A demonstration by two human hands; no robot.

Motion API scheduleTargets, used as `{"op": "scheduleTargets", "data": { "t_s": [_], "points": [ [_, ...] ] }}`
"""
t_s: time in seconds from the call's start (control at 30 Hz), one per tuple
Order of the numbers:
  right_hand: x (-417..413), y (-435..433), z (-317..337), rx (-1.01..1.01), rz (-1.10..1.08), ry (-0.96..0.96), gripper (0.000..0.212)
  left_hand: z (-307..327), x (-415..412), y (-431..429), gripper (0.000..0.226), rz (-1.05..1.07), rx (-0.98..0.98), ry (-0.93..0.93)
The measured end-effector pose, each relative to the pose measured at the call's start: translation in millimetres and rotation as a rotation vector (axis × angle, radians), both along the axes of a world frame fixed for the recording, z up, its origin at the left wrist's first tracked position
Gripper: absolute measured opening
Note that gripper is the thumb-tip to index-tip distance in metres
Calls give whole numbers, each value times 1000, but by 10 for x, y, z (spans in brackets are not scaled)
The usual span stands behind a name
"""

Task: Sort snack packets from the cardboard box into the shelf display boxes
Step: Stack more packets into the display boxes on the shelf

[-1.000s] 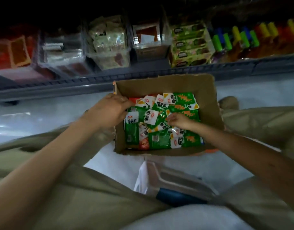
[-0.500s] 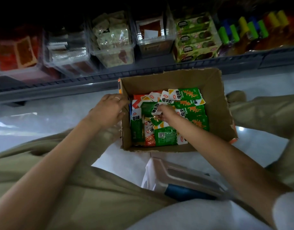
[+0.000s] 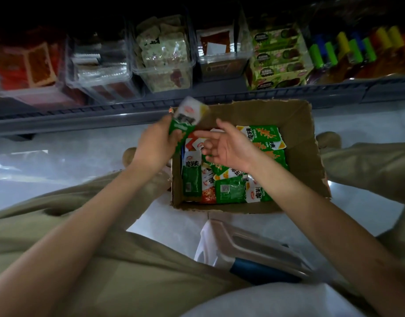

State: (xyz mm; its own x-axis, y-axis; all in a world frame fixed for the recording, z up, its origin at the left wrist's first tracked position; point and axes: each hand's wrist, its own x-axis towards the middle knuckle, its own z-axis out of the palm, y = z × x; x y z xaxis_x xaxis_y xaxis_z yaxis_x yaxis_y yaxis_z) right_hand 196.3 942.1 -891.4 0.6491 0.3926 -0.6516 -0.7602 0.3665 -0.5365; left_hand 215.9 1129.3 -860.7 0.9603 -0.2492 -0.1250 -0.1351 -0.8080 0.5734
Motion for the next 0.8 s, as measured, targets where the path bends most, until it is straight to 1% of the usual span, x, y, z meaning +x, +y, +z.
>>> {"op": "scheduleTargets", "data": {
  "t_s": [0.03, 0.07, 0.1, 0.13, 0.17, 0.2, 0.27, 0.3, 0.37, 0.4, 0.47, 0.57, 0.67, 0.73, 0.8],
  "points": [
    [1, 19, -133, -131, 40, -8, 39, 22, 67, 50, 22, 80, -69, 27],
    [-11, 41, -295, -328, 133, -39, 36, 37, 115, 86, 23, 147, -128, 39],
    [-43, 67, -456, -553, 283, -89, 32, 45, 141, 107, 24, 198, -166, 39],
    [-89, 108, -601, -732, 438, -151, 31, 49, 154, 116, 27, 233, -196, 40],
    [-148, 159, -730, -825, 556, -209, 35, 52, 158, 121, 31, 256, -228, 43],
    [-220, 221, -865, -850, 630, -239, 46, 44, 159, 126, 37, 269, -260, 53],
    [-340, 355, -1065, -849, 711, -275, 70, 18, 141, 152, 51, 269, -298, 82],
    [-379, 422, -1120, -865, 770, -311, 77, 1, 118, 168, 59, 262, -302, 96],
    [-423, 511, -1225, -970, 918, -380, 78, -12, 59, 191, 71, 237, -283, 98],
    [-417, 541, -1247, -1019, 946, -390, 77, -11, 32, 199, 73, 219, -259, 79],
    [-378, 587, -1283, -1077, 905, -391, 72, -4, 2, 209, 72, 204, -212, 49],
    [-357, 611, -1285, -1156, 838, -426, 62, -22, -1, 234, 63, 207, -172, 41],
    [-374, 590, -1355, -1158, 744, -432, 47, -44, 16, 253, 56, 179, -201, 33],
    [-368, 517, -1390, -1109, 605, -369, 35, -69, 30, 263, 48, 151, -212, 29],
    [-361, 436, -1382, -1061, 468, -262, 22, -91, 27, 268, 38, 148, -192, 40]
  ]
}}
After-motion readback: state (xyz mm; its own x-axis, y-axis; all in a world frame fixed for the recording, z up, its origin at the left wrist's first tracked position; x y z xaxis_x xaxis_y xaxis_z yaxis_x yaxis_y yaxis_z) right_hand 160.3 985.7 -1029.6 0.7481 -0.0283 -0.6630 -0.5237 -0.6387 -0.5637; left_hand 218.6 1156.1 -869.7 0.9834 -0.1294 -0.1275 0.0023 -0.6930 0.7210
